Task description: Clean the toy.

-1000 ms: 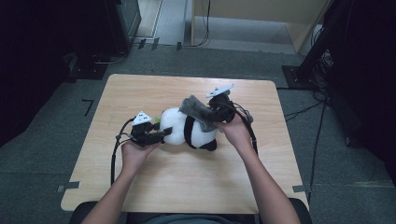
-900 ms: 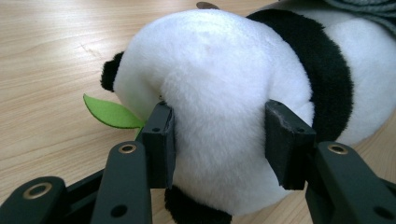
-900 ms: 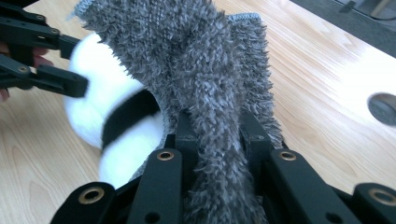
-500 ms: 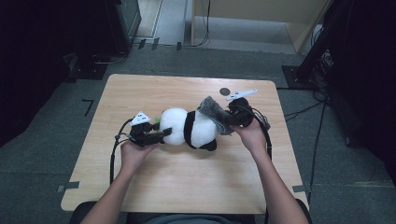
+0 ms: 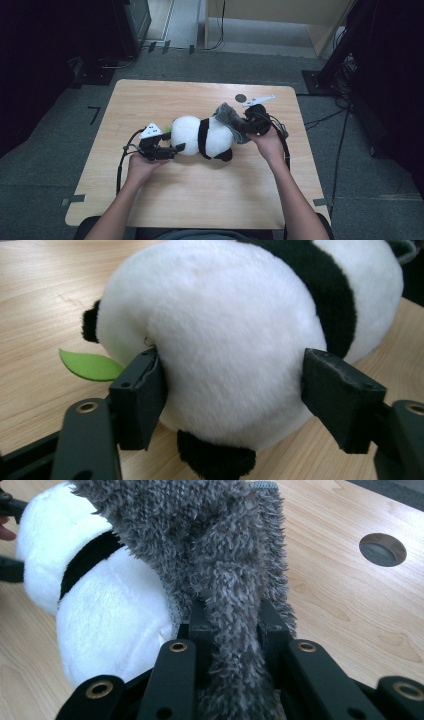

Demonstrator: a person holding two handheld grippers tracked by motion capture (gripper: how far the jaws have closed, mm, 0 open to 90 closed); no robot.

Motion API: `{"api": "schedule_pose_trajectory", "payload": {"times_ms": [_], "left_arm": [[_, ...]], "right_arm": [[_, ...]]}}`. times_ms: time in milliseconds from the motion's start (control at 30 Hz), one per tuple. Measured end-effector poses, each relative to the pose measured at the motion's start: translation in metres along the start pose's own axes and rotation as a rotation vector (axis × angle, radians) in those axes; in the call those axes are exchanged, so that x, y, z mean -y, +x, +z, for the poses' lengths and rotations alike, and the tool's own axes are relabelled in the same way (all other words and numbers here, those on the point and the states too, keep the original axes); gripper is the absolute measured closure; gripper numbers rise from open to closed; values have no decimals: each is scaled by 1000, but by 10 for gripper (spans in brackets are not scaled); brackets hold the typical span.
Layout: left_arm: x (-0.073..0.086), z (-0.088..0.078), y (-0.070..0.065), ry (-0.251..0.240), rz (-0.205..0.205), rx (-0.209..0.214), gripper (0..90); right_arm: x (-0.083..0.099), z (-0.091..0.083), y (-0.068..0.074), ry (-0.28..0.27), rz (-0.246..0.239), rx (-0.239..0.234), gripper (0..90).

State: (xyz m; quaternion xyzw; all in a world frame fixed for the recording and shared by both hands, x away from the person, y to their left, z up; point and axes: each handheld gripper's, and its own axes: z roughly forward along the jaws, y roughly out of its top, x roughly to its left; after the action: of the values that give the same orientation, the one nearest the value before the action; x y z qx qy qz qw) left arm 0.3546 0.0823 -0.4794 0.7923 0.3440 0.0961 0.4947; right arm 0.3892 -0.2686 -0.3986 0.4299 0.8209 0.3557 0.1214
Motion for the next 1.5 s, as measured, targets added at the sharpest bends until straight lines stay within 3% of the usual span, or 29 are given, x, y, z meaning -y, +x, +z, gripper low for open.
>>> {"api": "schedule_pose_trajectory", "payload": {"times_ms": [67,167,300,400,433,500,533,567,633,1000,1100,1133,1300,1500], "left_arm": [[2,2,-2,8,6,-11,238],[5,4,-3,-21,-7,-21,245],[5,4,-5,-17,-16,-51,345],[4,3,-6,-15,-19,-59,412],[3,3,-7,-18,-27,-56,437],[2,2,-7,-20,-25,-59,445],[2,2,-8,-22,-23,-61,455],[1,2,-8,-20,-21,-62,455],[1,2,-8,-17,-22,-63,469],[-1,0,-9,-21,-25,-66,473],[-1,0,-10,-23,-30,-69,476],[-1,0,-11,-24,-31,-70,476],[-2,0,-11,-18,-33,-80,479],[-2,0,-11,-6,-37,-82,489]], "right_arm": [[-1,1,-1,0,3,1,755],[-2,2,0,5,1,7,756],[-5,1,2,4,-2,4,758],[-13,-6,9,-21,-14,-9,760],[-20,-10,18,-45,-23,-32,760],[-23,-11,22,-56,-30,-49,760],[-30,-10,35,-68,-60,-70,760],[-30,-10,35,-68,-60,-70,760],[-40,1,58,-49,-116,-100,758],[-54,44,100,12,-198,-152,750],[-57,53,109,16,-229,-148,671],[-57,55,110,5,-233,-145,625],[-53,65,115,14,-240,-127,720],[-48,59,110,30,-245,-121,736]]}}
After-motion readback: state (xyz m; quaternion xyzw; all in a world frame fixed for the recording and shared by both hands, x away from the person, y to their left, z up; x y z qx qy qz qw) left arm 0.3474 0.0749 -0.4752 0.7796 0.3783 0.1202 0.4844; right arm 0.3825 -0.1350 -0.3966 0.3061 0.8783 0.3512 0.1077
